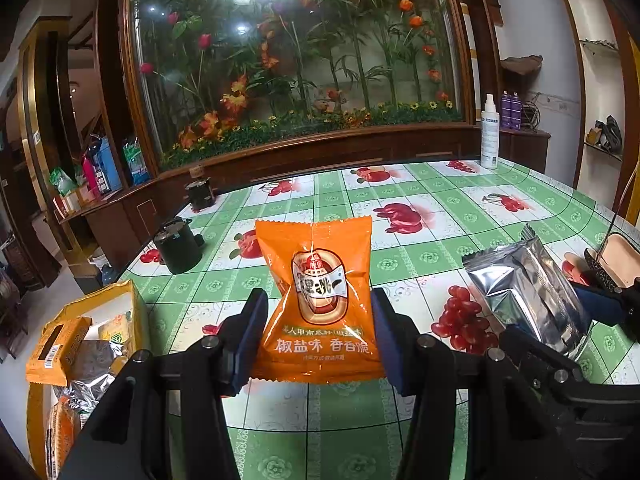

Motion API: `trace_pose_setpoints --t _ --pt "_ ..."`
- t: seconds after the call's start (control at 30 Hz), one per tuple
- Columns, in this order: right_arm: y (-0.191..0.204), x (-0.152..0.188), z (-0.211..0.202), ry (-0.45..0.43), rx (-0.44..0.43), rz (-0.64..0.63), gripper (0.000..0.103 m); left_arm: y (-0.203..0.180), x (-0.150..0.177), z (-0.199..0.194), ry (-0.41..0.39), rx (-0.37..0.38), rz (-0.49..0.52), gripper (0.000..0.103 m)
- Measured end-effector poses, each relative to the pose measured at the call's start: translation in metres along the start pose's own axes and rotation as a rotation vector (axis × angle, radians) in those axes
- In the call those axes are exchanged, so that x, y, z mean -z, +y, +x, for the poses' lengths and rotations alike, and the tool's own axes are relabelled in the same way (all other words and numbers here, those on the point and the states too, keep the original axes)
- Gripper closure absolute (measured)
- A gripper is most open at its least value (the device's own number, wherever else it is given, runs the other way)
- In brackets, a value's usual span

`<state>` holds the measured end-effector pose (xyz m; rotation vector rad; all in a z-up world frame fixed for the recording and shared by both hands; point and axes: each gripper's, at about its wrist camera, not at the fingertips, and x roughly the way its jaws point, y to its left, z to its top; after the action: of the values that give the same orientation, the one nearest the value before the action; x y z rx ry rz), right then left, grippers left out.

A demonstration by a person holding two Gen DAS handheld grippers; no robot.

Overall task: Organize snacks
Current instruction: 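Carry the foil bag with the right tool while the left tool carries the candy pack to the box, then lower the foil bag into the box with the right tool while the left tool lowers the candy pack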

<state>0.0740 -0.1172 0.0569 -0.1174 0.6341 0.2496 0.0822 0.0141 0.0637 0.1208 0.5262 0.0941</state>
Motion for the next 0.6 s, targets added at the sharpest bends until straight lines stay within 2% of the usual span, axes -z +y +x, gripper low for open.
trace_pose_setpoints --t 0.3,0.47,0.6 --pt "0.002 0.0 -0.002 -0.01 -0.009 0.0 0.04 0.014 -0.007 -0.009 -0.015 0.014 -0.048 0.052" --pt "0.008 0.0 -0.005 -0.016 -0.018 0.002 0.04 0.043 -0.023 -0.029 -0.021 0.036 -0.125 0.052" --pt "0.023 -0.002 -0.01 -0.021 -0.043 0.012 0.04 0.076 -0.034 -0.042 -0.029 0.001 -0.162 0.052"
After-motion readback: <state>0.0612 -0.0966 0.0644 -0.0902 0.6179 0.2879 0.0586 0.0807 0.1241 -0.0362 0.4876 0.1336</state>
